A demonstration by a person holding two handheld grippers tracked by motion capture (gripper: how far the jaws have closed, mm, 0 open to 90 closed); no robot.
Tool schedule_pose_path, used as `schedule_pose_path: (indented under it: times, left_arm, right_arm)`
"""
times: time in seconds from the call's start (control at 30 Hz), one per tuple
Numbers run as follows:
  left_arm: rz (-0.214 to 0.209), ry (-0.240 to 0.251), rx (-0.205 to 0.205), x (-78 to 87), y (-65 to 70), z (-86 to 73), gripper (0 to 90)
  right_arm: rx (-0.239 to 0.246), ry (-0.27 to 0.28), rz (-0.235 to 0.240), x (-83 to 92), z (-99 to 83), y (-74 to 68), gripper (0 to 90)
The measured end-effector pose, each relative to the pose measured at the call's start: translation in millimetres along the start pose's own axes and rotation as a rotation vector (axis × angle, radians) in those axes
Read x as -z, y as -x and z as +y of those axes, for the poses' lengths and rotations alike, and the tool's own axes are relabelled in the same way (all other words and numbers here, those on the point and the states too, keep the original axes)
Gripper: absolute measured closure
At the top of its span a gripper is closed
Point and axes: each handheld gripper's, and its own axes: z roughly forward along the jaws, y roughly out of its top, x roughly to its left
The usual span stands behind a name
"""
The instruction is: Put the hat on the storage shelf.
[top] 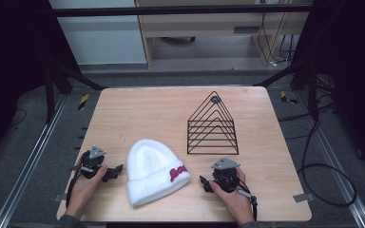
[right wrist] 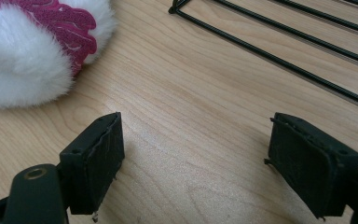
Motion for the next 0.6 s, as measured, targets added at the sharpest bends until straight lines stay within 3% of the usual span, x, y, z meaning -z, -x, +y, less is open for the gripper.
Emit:
schedule_pose_path:
  times: [0.07, 0.13, 0.23, 0.3, 0.37, 0.4, 0.5, 0.53, 0.6]
  left_arm:
    - [-0.003, 0.01, 0.019, 2.7, -0.4, 2.5, 8.3]
    - [-0.029, 0.059, 0.06, 14.9, -1.3, 16.0, 7.9]
    - [-0.047, 0.059, 0.053, 22.3, 1.2, 27.4, 9.1]
    - [-0.061, 0.05, 0.024, 26.8, 5.5, 38.0, 9.1]
    - [-0.065, 0.038, -0.037, 28.5, 14.0, 53.5, 9.6]
    - [-0.065, 0.038, -0.037, 28.5, 14.0, 53.5, 9.7]
    - [-0.069, 0.022, -0.086, 28.9, 23.4, 70.5, 9.7]
    - [-0.09, 0.008, -0.111, 28.1, 28.8, 81.6, 9.7]
    - [-0.103, -0.002, -0.121, 26.9, 31.9, 86.3, 9.8]
  right_arm:
    - [-0.003, 0.001, -0.006, -0.1, -0.1, -0.6, 18.3]
    - [-0.007, 0.002, -0.013, -0.3, -0.1, -1.5, 18.3]
    - [-0.007, 0.002, -0.013, -0.3, -0.1, -1.6, 18.3]
    - [-0.005, 0.002, -0.011, -0.1, -0.2, -1.5, 18.4]
    - [-0.01, 0.002, -0.011, 0.0, -0.3, -2.0, 18.5]
    - [-0.01, 0.002, -0.011, 0.0, -0.3, -2.0, 18.5]
    - [-0.01, 0.002, -0.012, 0.0, -0.3, -2.0, 18.5]
    - [-0.01, 0.002, -0.012, 0.0, -0.3, -1.9, 18.5]
    - [-0.01, 0.002, -0.011, 0.0, -0.2, -1.9, 18.5]
